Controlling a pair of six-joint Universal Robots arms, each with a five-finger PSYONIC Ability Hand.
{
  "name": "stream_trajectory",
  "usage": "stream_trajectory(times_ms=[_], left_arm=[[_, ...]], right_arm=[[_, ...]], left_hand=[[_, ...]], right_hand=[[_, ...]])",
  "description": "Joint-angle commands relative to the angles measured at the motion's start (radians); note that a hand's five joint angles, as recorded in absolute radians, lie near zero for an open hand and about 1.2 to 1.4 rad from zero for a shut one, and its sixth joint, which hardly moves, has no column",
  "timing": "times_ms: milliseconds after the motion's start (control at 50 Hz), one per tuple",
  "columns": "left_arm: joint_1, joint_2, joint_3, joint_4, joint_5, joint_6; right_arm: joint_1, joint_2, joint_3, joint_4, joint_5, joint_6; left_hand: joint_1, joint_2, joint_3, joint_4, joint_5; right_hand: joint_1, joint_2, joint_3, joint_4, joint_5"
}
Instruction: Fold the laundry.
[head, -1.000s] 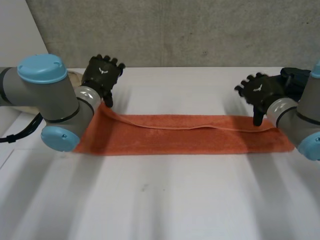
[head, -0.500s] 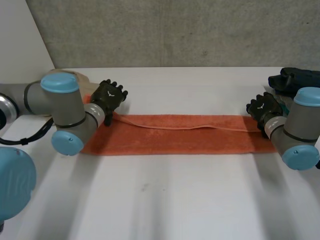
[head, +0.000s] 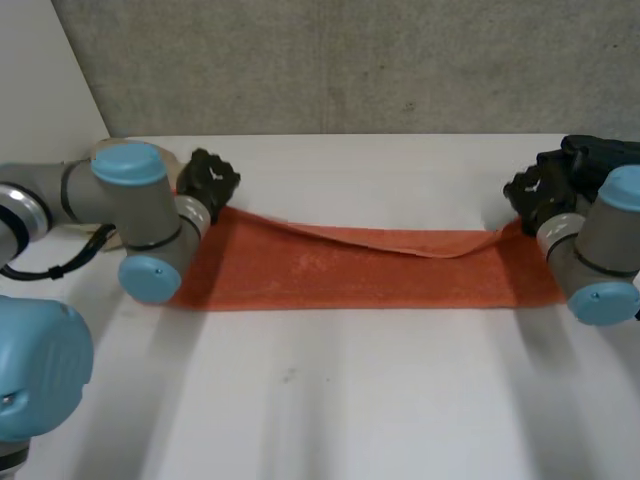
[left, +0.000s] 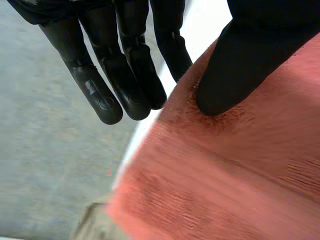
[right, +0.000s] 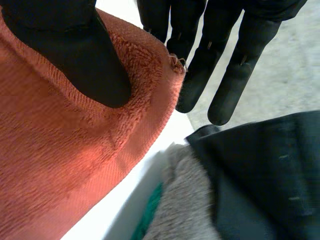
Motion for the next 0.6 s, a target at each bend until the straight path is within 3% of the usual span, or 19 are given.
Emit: stream_trajectory(times_ms=[20,120,220,320,400,600], left_arm=[[0.029,0.226,-0.076,0.049,-0.007,-0.136],[0.055,0.418,-0.179,0.037,0.015,-0.272],[0.075,0.591,-0.325,-0.048,0.091,-0.286],[0.096,0.751,-0.521,-0.246,0.193,-0.215],[0.130,0.800,-0.650,-0.363,0.228,-0.140],[0.162,0.714,-0.808,-0.532,0.231,0.090]], right_arm=[[-0.025,-0.205,0.040,0.002,0.000,0.185],[-0.048,-0.331,0.052,0.081,-0.004,0.257],[-0.111,-0.443,0.062,0.324,-0.056,0.198],[-0.196,-0.523,0.109,0.690,-0.164,0.013],[-0.249,-0.553,0.185,0.871,-0.196,-0.142],[-0.273,-0.560,0.373,0.878,-0.178,-0.378]], left_hand=[[0.236,0.205,0.212,0.201,0.235],[0.236,0.205,0.212,0.201,0.235],[0.236,0.205,0.212,0.201,0.235],[0.236,0.205,0.212,0.201,0.235],[0.236,0.205,0.212,0.201,0.235],[0.236,0.205,0.212,0.201,0.235]], right_hand=[[0.262,0.219,0.216,0.205,0.229],[0.262,0.219,0.216,0.205,0.229],[0.262,0.219,0.216,0.205,0.229],[0.262,0.219,0.216,0.205,0.229],[0.262,0.219,0.216,0.205,0.229],[0.262,0.219,0.216,0.205,0.229]])
